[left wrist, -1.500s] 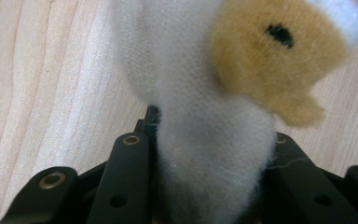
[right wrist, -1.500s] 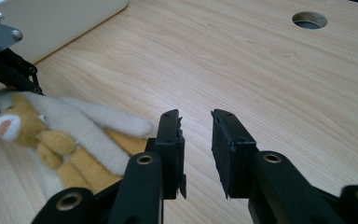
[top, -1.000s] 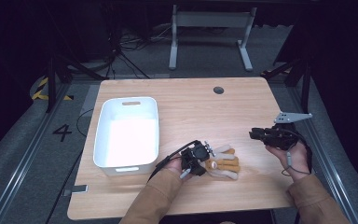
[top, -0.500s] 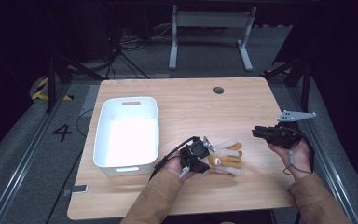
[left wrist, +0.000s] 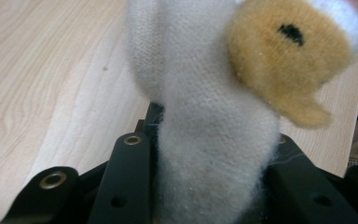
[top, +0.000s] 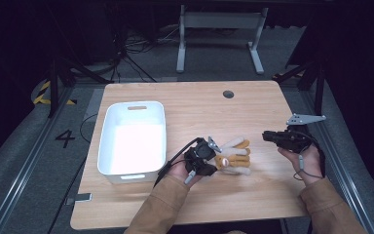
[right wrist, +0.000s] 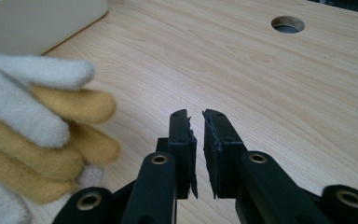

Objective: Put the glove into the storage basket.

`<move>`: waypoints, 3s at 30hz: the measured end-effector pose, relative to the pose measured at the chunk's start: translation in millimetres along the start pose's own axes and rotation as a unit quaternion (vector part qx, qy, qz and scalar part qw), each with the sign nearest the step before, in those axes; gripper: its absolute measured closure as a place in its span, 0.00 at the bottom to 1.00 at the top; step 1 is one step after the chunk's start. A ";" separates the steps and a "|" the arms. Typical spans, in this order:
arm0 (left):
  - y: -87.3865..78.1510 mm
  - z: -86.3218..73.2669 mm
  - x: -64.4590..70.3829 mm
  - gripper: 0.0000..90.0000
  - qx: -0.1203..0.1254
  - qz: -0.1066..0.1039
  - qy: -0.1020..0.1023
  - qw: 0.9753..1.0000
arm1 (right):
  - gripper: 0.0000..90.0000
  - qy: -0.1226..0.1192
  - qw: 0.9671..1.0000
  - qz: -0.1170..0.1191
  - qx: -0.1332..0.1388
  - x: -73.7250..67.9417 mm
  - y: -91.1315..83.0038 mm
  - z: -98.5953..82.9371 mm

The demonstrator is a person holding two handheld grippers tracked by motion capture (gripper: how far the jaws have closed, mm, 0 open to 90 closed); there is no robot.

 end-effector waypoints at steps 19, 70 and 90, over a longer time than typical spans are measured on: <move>-43.0 -9.3 -21.6 0.76 -0.015 0.042 -0.080 0.996 | 0.91 -0.007 1.000 0.003 -0.022 12.7 34.8 8.6; -82.2 28.2 -101.8 0.75 -0.098 0.103 -0.311 0.940 | 0.92 0.025 1.000 0.000 -0.010 29.9 19.4 -0.1; -108.6 15.5 -116.3 0.75 -0.062 0.112 -0.388 0.913 | 0.94 0.038 0.999 -0.017 -0.025 40.1 29.1 5.6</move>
Point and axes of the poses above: each handheld gripper's, and its own axes: y roughly forward along the jaws, z roughly out of its top, x roughly to its right, the point moved 5 cm from there along y, roughly forward along the jaws, and after that the axes turned 1 degree about z, right-handed, at the moved point
